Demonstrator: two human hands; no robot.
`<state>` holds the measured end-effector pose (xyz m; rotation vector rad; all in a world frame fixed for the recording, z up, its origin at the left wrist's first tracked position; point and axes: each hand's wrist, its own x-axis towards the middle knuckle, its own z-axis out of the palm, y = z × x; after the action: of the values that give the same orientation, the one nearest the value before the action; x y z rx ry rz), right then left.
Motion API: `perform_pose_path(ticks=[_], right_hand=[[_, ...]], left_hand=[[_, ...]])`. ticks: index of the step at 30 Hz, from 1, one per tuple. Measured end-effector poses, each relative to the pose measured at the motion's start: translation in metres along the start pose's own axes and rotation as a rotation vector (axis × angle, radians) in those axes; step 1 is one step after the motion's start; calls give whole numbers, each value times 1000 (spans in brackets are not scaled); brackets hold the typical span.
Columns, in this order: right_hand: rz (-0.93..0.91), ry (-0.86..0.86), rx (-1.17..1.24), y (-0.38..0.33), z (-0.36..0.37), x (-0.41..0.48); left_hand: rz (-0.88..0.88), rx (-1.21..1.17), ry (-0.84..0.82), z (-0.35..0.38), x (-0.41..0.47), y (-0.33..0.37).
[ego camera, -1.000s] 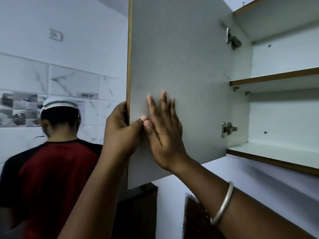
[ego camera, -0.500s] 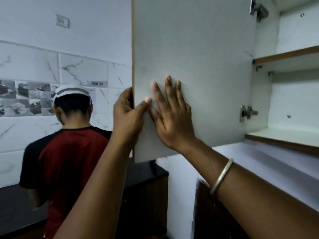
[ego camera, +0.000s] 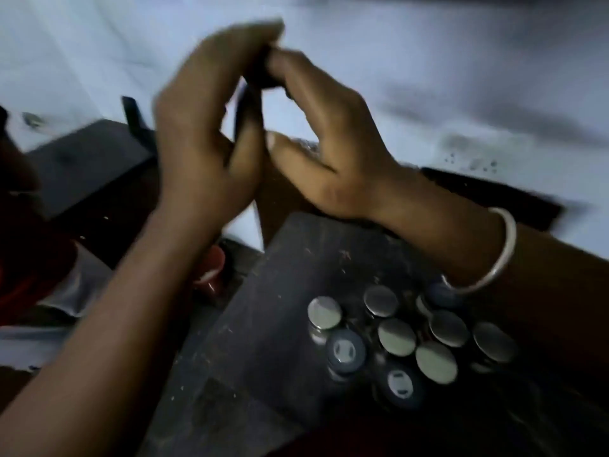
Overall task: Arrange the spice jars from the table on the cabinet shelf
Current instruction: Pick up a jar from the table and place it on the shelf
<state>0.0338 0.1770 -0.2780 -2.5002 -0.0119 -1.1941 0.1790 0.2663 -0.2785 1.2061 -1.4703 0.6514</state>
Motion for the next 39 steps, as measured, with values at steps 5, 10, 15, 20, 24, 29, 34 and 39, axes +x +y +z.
perform_pose_path(ticks=[5,10,15,20,24,29,34,39], right_hand=[[324,-178,-90,51,-6,-133],[613,-499,-201,86,14,-246],[969,-810,-574,101,50,-304],[1012,-804,-664,110,73,-344],[1004,-761,-602,116,72,-353],[1044,-648,-366,115,50,-339],[979,-617,-7,101,0,-301],[900,-478,175,70,-77,-237]], left_hand=[[-264,-300,-393,80,-113,32],[-446,-338,-791,130,-218,28],[-537,-266,-1089,160,-277,35],[-540,-256,-1172,181,-293,47],[-510,-241,-1187,187,-301,49],[-590,-395,-1081,189,-299,49],[-726,-683,-1090,181,-259,47],[-790,-970,-1050,170,-191,49]])
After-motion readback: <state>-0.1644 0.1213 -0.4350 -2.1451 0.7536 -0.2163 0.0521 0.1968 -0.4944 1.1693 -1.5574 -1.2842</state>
